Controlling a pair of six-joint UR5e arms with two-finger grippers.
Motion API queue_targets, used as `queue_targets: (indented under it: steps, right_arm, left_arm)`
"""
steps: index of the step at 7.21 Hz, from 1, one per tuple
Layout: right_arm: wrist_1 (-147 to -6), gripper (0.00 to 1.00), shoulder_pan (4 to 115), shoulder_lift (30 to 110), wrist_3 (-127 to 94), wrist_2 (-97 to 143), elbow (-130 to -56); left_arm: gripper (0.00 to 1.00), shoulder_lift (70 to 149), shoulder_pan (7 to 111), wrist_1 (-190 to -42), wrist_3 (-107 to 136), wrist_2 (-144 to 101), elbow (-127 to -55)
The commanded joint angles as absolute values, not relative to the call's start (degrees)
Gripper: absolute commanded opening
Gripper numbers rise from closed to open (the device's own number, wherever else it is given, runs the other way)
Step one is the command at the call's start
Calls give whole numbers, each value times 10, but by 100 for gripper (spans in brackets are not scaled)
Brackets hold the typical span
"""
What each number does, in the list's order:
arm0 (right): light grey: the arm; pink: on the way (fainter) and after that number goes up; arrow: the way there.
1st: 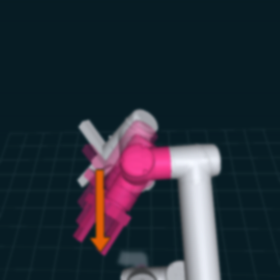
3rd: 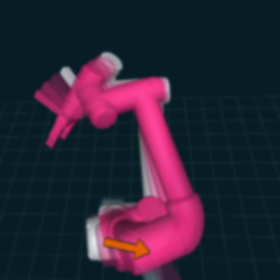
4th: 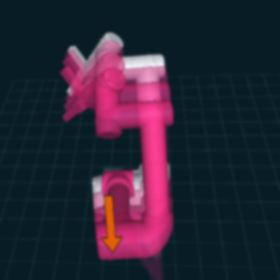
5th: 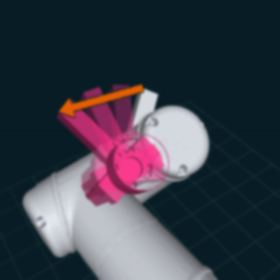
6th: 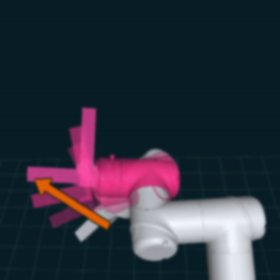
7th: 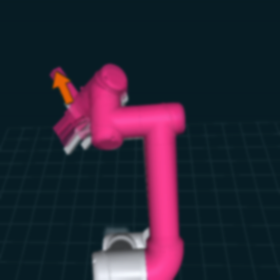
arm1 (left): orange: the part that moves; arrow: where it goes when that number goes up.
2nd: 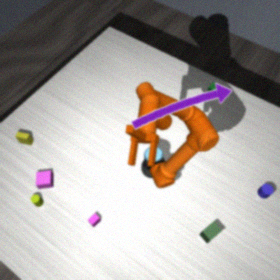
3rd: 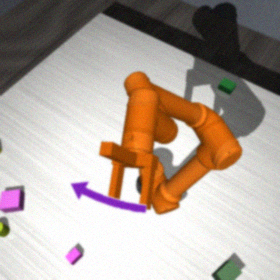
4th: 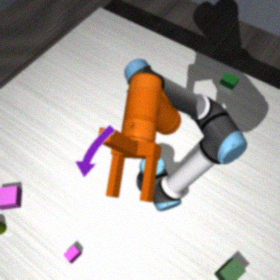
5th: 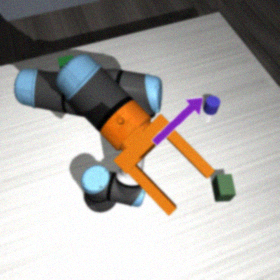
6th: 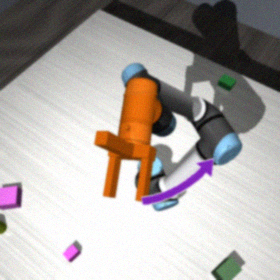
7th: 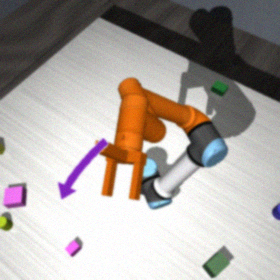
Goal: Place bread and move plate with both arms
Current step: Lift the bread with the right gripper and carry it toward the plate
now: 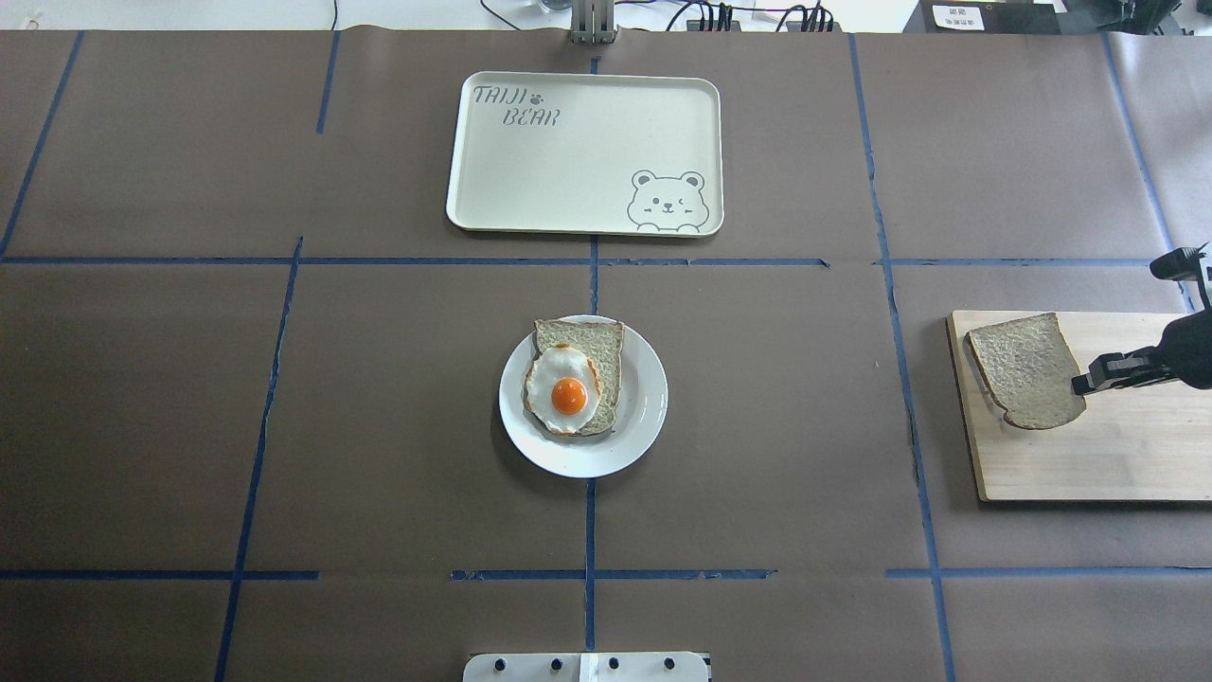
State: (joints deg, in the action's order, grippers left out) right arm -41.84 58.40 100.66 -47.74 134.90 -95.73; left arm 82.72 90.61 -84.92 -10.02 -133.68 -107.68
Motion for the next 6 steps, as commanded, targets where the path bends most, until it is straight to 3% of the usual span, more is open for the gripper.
queue_targets:
  steps: [1,3,6]
  right_arm:
    - [-422,0,598,1004,-532,1370,-1001]
    - [-423,0,595,993,-558,1384,-1035]
    - [-424,0,564,858,-736,1386,-1044]
  left_arm:
    - [100,827,906,-849,-100,-1337,-1077]
    - [100,827,906,-850,-100,-1337,-1077]
    - [100,827,906,-849,-100,-1337,-1078]
